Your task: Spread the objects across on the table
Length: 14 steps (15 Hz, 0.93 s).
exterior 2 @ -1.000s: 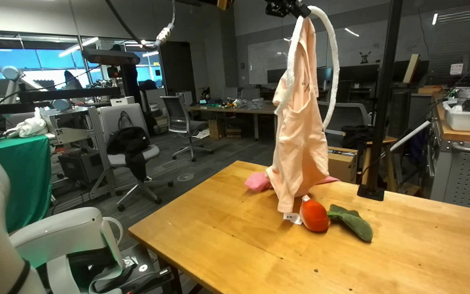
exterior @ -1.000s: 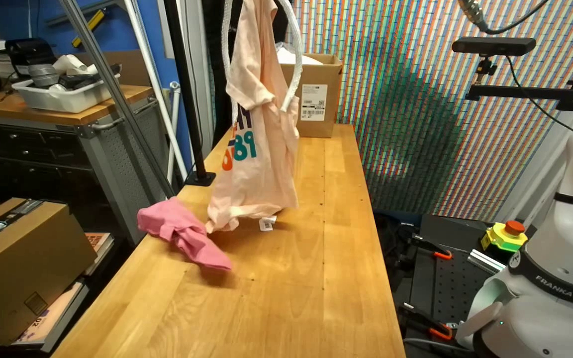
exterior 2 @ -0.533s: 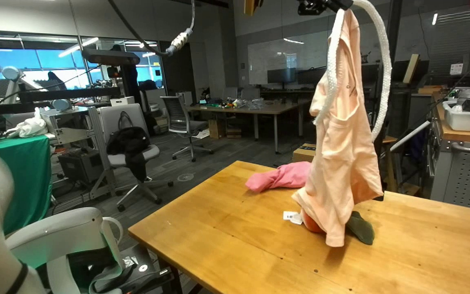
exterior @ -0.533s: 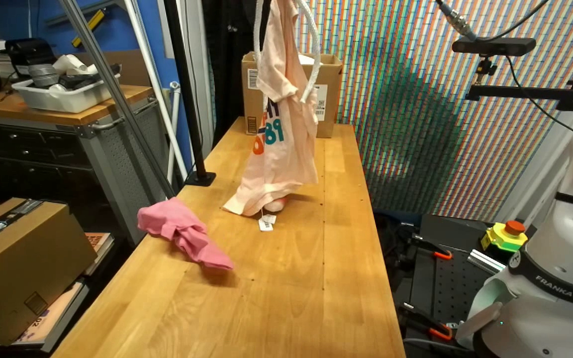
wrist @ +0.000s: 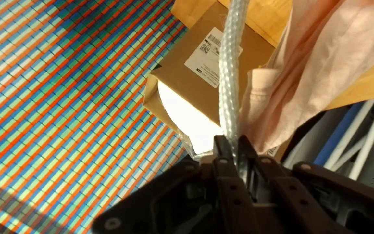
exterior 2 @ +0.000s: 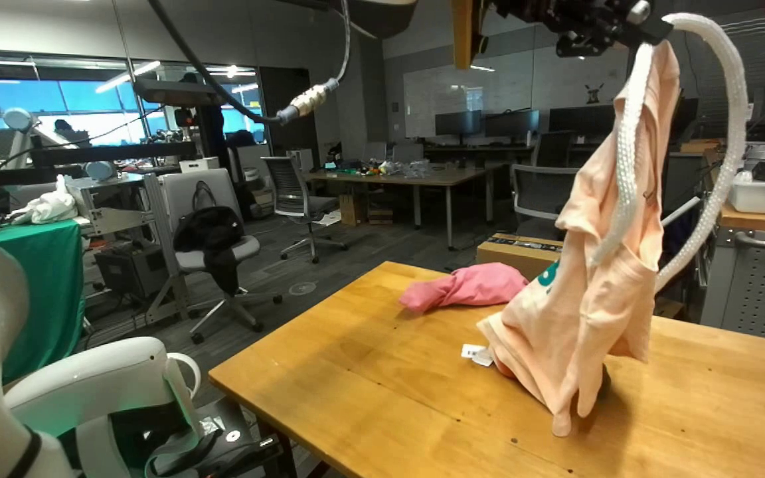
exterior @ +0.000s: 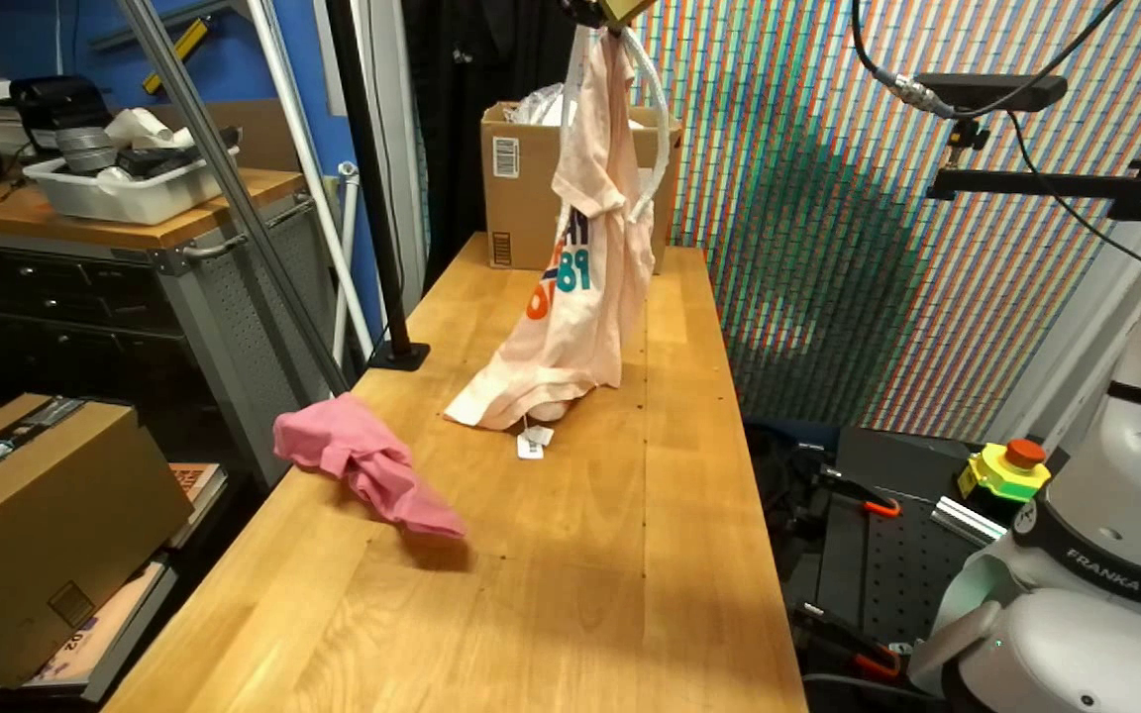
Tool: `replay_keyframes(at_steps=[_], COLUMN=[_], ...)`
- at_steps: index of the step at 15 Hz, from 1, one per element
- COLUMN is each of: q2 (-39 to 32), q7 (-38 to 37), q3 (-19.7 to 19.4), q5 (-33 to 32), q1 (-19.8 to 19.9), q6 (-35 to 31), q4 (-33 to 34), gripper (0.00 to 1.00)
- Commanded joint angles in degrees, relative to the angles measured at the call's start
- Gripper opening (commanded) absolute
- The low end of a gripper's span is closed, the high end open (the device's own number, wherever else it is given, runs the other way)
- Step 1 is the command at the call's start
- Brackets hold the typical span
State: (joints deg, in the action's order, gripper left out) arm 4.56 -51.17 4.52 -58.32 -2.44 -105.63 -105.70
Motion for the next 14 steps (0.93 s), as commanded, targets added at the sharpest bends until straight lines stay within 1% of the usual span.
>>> replay_keyframes(at_steps=[1, 4, 7, 8, 14], q2=[0.8, 0.1, -1.8, -2.5, -8.3], q7=[-4.2, -6.4, -9.6, -10.0, -10.4], q3=[-2.8, -5.0, -6.4, -6.8, -9.7], q5=[-1.8, -2.1, -5.9, -6.0, -3.2], q1=[2.2, 4.1, 5.5, 5.8, 7.9], q6=[-4.2, -7.7, -10.1, -10.9, -18.0], q4=[-4.3, -6.8, -7.6, -7.5, -6.5], gripper=[0.06, 0.06, 0.06, 0.06, 0.06])
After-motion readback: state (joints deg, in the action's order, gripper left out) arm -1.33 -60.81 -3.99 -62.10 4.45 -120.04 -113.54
